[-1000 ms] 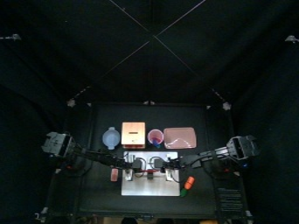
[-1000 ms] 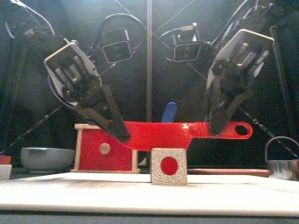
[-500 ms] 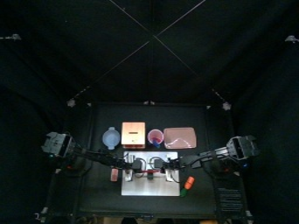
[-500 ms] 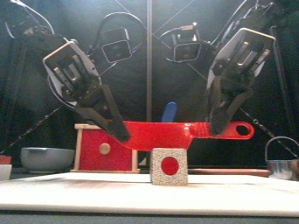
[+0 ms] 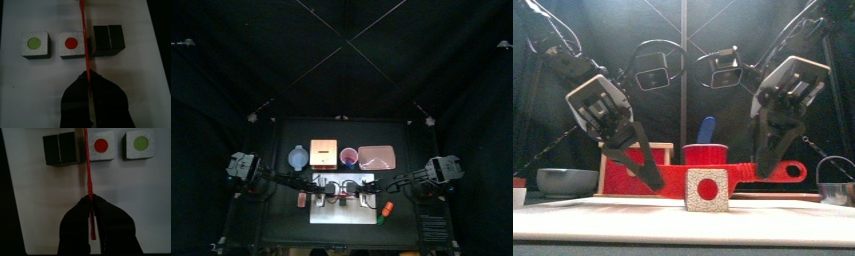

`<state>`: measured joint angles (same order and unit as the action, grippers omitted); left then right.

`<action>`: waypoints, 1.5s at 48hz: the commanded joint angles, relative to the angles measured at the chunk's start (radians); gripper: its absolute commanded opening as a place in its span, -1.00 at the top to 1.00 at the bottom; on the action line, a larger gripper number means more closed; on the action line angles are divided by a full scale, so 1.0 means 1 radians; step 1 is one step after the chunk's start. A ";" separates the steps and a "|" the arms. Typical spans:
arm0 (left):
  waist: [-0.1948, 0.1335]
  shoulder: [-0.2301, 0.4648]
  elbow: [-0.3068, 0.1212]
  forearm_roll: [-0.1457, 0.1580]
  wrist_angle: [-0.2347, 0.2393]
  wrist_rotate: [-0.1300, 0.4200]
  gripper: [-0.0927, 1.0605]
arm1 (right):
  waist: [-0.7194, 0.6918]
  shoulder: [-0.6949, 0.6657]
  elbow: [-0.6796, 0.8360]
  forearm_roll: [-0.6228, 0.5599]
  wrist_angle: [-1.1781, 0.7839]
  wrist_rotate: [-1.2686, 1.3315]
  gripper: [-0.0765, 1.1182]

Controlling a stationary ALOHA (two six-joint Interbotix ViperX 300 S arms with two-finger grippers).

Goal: Cut the sushi into 4 pieces with the knife
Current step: Cut the sushi into 4 pieces

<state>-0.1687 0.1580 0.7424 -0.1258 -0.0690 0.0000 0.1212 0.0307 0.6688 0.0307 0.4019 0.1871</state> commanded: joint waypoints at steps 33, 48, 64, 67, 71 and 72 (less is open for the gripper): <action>0.005 0.063 0.002 0.002 0.000 0.003 0.38 | -0.006 0.035 0.005 0.017 -0.051 0.000 0.53; 0.060 0.031 0.002 0.063 0.000 0.006 0.38 | -0.051 0.020 -0.015 -0.028 -0.020 0.000 0.53; 0.084 0.011 -0.002 0.084 0.002 0.006 0.38 | -0.060 -0.006 -0.037 -0.052 0.021 0.000 0.53; 0.081 -0.006 -0.002 0.084 0.002 0.006 0.38 | -0.058 -0.021 -0.037 -0.052 0.023 0.000 0.53; 0.078 -0.046 -0.009 0.087 0.009 0.008 0.38 | -0.054 -0.057 -0.041 -0.051 0.023 0.000 0.53; 0.077 -0.058 -0.011 0.089 0.011 0.008 0.38 | -0.054 -0.066 -0.044 -0.049 0.023 0.000 0.53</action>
<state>-0.0874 0.1457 0.7470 -0.0430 -0.0660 0.0061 0.0721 0.0307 0.6458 -0.0199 0.4234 0.1856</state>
